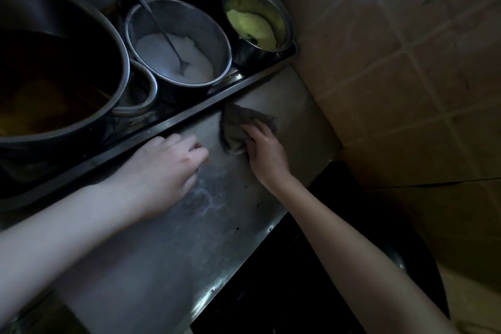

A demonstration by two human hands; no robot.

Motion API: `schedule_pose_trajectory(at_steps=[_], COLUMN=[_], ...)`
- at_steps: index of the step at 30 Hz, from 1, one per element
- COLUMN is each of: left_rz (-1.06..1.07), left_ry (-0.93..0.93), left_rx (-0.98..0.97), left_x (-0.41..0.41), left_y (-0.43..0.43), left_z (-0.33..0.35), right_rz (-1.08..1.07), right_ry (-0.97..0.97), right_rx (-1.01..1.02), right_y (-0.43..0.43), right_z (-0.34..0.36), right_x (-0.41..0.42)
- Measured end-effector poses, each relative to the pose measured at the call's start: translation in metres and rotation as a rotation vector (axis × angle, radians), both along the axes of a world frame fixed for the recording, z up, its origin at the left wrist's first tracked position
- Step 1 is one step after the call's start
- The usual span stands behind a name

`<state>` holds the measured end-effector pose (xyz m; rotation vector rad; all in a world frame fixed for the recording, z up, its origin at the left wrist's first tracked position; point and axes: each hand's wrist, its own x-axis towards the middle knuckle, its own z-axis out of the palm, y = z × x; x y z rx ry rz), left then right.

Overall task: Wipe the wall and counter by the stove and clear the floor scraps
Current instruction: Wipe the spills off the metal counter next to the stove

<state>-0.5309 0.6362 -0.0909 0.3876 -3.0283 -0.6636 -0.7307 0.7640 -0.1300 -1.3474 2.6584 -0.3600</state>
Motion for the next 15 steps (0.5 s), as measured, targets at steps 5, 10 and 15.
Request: schedule_pose_trajectory(at_steps=[5,10,15], left_rz=[0.007,0.037,0.05], left_ry=[-0.018,-0.048,-0.065], left_rx=[0.023,0.041,0.046], left_x=[0.015,0.032,0.059], left_y=[0.001,0.0,0.0], left_z=[-0.003,-0.005,-0.004], right_rz=[-0.222,-0.484,-0.473], right_ry=[0.037,0.001,-0.006], right_rx=[0.029,0.024,0.007], right_y=[0.01,-0.025,-0.049], right_z=[0.008,0.01,0.003], right_x=[-0.041,-0.058,-0.022])
